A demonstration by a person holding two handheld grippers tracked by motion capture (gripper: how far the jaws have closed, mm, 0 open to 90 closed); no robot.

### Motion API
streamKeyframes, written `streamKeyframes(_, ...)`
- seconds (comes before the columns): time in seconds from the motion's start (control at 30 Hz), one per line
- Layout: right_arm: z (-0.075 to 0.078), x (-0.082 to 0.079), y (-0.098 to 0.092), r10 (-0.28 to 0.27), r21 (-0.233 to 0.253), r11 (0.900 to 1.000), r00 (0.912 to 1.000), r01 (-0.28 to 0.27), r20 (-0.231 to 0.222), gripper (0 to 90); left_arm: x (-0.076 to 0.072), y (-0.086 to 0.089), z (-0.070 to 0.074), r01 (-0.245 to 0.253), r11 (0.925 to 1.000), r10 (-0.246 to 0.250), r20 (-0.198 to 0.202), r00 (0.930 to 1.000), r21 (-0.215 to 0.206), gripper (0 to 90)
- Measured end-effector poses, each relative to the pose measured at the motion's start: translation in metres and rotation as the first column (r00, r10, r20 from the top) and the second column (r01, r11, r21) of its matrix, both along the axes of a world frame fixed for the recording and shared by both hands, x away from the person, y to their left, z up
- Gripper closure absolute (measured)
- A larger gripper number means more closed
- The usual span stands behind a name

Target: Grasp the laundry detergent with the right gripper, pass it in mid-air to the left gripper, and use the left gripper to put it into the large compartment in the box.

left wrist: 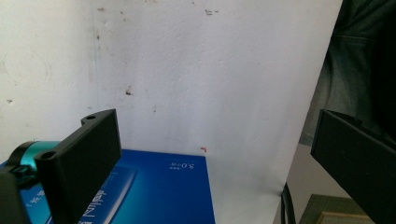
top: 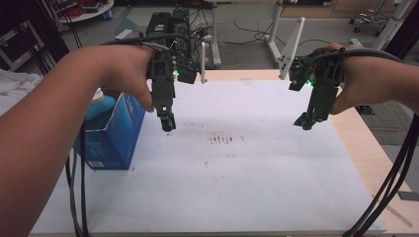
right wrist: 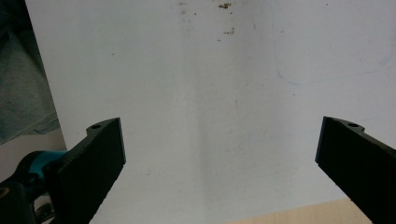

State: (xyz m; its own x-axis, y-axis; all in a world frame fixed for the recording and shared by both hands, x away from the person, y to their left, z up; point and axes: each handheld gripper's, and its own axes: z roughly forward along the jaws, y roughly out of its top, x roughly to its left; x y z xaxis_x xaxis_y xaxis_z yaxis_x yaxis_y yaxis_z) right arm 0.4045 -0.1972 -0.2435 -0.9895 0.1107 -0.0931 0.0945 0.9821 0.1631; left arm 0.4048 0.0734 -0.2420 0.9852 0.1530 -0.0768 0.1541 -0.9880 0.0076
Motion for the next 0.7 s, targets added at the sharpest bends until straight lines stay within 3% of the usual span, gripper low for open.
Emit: streamKeyframes(0.7, 0.0025, 0.0, 0.0, -0.008, 0.004, 1.0, 1.0, 0.008, 0.001, 0.7, -0.0016, 0.0019, 0.0018, -0.003, 1.0, 0.003, 0.003, 1.0, -0.008, 1.7)
